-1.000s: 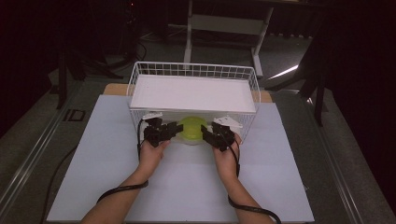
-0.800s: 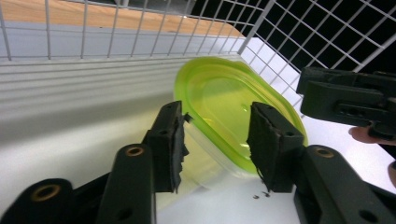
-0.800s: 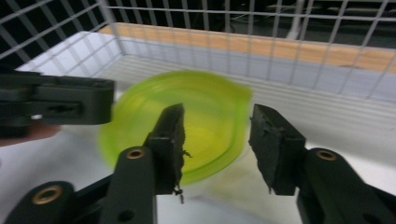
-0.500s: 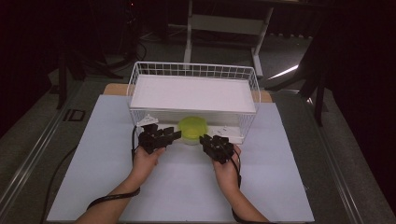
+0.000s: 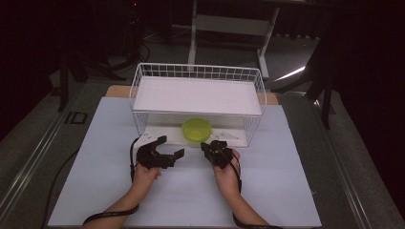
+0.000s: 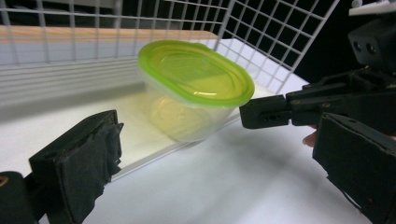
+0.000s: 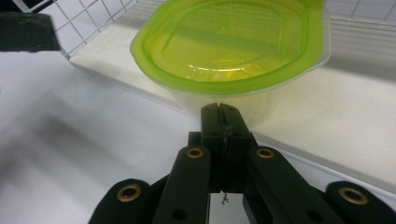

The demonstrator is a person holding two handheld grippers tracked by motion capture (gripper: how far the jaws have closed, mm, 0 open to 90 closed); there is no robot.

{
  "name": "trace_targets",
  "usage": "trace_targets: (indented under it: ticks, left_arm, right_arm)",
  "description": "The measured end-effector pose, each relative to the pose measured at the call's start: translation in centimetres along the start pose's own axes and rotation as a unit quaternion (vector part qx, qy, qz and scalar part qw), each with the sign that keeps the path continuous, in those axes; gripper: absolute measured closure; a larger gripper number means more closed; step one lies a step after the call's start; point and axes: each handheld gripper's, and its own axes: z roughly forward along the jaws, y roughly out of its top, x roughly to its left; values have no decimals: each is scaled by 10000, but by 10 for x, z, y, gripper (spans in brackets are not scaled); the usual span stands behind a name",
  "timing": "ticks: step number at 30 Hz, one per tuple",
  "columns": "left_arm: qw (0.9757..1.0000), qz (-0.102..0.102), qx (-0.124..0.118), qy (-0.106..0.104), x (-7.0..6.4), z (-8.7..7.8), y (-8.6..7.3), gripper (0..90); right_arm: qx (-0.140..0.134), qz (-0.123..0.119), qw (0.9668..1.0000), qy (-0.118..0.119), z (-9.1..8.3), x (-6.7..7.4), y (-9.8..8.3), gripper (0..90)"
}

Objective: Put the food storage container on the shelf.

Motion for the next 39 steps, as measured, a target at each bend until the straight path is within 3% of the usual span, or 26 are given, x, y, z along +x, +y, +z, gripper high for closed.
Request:
trace_targets:
  ticks: [4, 9, 24, 33, 39]
  left_arm:
    - [9997, 168, -74, 185, -3, -4, -4, 21]
    - [9999, 98, -101, 32, -2, -7, -5, 21]
    - [9999, 91, -123, 40, 1, -15, -4, 21]
    - [9998, 100, -135, -105, 0, -16, -4, 21]
    - [9994, 206, -75, -261, -6, -20, 1, 21]
  right_arm:
    - [35, 52, 10000, 6, 8, 0, 4, 898]
    - [35, 57, 10000, 41, 18, 3, 9, 898]
    - [70, 207, 9998, 14, 41, 7, 23, 886]
    - [36, -10, 9999, 100, 24, 11, 16, 871]
    - [-93, -220, 9995, 207, 1, 15, 14, 836]
